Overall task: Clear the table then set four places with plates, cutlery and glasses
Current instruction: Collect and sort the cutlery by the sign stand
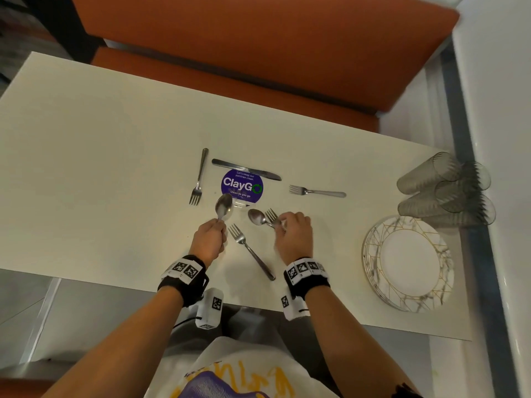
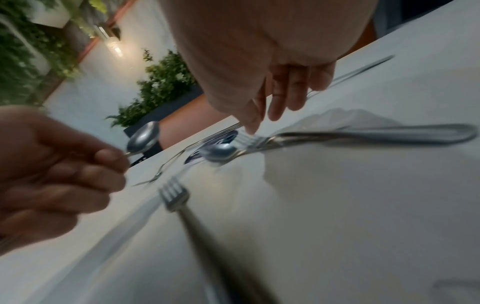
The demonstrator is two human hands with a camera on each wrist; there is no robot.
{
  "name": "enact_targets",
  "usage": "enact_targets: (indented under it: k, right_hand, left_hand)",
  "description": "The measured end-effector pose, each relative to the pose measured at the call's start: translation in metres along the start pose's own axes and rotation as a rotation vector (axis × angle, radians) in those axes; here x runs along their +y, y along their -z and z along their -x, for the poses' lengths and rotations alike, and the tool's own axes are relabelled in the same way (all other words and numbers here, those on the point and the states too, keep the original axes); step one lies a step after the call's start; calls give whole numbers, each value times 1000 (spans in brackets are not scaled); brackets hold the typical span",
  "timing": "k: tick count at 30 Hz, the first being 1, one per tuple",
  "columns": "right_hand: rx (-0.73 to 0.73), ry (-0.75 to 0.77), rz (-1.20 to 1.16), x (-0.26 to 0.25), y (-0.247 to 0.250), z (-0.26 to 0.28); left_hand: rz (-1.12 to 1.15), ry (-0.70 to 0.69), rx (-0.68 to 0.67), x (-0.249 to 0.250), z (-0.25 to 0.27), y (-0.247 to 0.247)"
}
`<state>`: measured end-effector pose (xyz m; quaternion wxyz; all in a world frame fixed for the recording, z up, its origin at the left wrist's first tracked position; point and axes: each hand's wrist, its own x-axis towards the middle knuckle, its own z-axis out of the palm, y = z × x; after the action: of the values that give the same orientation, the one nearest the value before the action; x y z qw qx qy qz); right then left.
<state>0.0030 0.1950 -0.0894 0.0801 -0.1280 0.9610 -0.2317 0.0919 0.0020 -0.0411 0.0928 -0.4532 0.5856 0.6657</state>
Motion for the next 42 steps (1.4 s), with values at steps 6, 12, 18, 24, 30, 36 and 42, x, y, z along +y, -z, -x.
enact_targets:
  k: [6, 12, 18, 24, 30, 36, 42]
  right_hand:
    - [-179, -135, 30, 24, 12, -19]
    - [-40, -51, 96, 11, 13, -26]
    - [-252, 127, 189, -17, -3, -21]
    - [-410, -11, 54, -33, -2, -31]
    - [-245, -146, -325, -52, 18, -40]
    - [-226, -303, -682, -77, 27, -38]
    - [-268, -318, -736, -89, 29, -39]
  left_hand:
    - [-17, -2, -11, -3, 2, -5]
    - [-14, -7, -9, -3, 3, -5]
    - [4, 0, -12, 1, 0, -3]
    - [-55, -46, -12, 6, -3, -2]
    - [-72, -158, -23, 13, -11, -1]
    - [-16, -113, -104, 19, -14, -14]
    - [-83, -178, -68, 20, -5, -25]
